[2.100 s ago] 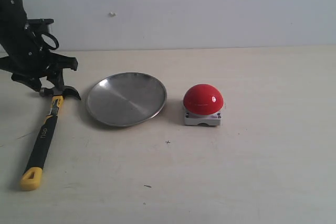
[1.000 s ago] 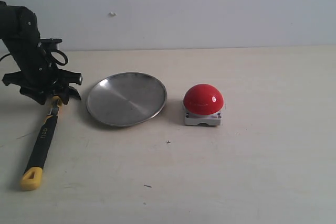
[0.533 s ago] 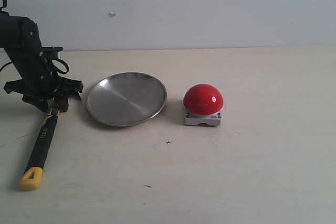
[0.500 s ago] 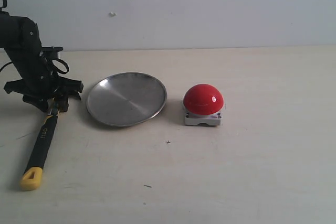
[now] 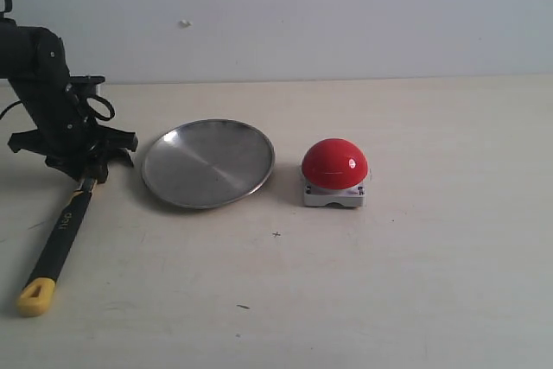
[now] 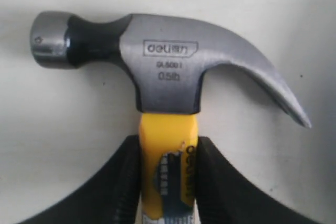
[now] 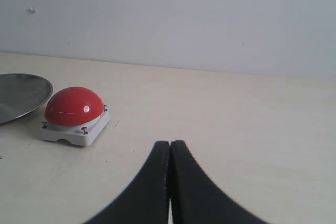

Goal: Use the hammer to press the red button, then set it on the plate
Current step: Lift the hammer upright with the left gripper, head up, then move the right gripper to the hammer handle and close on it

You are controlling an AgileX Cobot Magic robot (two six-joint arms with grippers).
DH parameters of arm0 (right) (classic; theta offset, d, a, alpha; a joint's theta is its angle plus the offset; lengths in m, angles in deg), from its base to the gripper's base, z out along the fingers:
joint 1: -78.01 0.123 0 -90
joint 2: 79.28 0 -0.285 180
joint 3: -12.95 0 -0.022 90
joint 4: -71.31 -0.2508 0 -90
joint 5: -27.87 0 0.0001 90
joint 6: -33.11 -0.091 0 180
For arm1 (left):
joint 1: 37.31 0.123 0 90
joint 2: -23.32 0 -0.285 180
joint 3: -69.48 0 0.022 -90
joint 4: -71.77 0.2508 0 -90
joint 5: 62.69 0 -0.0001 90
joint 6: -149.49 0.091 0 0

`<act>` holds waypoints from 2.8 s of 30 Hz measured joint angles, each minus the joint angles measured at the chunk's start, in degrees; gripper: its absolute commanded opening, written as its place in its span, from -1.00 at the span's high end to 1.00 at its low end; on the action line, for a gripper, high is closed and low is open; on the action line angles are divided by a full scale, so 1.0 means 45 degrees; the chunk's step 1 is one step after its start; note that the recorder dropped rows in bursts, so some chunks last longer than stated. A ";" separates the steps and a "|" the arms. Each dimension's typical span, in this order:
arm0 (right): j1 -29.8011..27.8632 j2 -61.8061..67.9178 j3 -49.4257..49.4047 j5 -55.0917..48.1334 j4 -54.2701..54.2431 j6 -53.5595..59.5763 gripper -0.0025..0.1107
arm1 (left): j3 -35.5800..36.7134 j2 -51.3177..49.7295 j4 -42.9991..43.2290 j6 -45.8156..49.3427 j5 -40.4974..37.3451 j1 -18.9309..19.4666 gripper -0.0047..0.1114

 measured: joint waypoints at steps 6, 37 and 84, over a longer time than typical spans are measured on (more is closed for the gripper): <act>0.0000 0.0000 0.0000 0.0000 0.0000 0.0000 0.96 | 0.0222 0.0592 0.0098 0.0153 -0.0139 0.0000 0.92; 0.0000 0.0000 0.0000 0.0703 -0.0635 -0.0335 0.96 | 0.8416 0.9961 -0.8831 0.7657 0.7250 -0.3564 0.92; 0.8525 2.1384 0.7852 1.2486 0.4185 -0.8181 -0.33 | 0.9523 1.2901 -1.0164 0.8579 0.8768 -0.6043 0.92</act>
